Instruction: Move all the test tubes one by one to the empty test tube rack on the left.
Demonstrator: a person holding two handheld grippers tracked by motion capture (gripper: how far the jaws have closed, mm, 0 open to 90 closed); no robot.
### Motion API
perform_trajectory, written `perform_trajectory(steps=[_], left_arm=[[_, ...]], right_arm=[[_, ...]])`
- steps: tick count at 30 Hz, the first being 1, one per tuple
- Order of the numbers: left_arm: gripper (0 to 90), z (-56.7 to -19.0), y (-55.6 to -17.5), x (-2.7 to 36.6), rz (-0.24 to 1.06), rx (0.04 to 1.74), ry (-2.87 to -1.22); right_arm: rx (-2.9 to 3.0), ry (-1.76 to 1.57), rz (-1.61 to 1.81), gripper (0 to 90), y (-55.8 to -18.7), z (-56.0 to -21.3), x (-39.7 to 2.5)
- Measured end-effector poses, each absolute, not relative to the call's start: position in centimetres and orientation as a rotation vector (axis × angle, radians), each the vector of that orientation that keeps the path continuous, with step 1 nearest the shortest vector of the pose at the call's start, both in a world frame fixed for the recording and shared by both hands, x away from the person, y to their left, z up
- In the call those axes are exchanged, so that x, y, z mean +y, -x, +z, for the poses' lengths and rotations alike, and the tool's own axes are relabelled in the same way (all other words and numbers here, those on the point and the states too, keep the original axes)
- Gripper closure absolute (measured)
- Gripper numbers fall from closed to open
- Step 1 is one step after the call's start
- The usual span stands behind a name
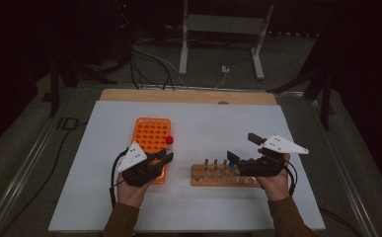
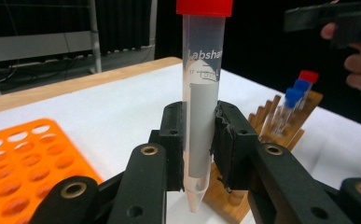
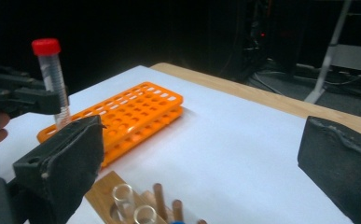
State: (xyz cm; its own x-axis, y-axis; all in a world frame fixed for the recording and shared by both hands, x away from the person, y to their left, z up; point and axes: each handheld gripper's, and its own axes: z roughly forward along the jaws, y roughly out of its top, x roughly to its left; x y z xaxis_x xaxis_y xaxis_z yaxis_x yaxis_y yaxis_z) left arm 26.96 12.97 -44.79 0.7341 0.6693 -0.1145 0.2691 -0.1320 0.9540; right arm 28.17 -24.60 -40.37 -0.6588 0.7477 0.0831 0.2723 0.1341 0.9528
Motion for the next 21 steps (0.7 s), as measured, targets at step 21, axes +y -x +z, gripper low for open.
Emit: perform_trajectory(steps=[21], left_arm=[[74.8,-47.0,-26.5,15.1,0.419,0.828,-1.753]], right_arm=[[1.924,-1.071,1.518,0.2,-26.7,-41.7,-28.7]])
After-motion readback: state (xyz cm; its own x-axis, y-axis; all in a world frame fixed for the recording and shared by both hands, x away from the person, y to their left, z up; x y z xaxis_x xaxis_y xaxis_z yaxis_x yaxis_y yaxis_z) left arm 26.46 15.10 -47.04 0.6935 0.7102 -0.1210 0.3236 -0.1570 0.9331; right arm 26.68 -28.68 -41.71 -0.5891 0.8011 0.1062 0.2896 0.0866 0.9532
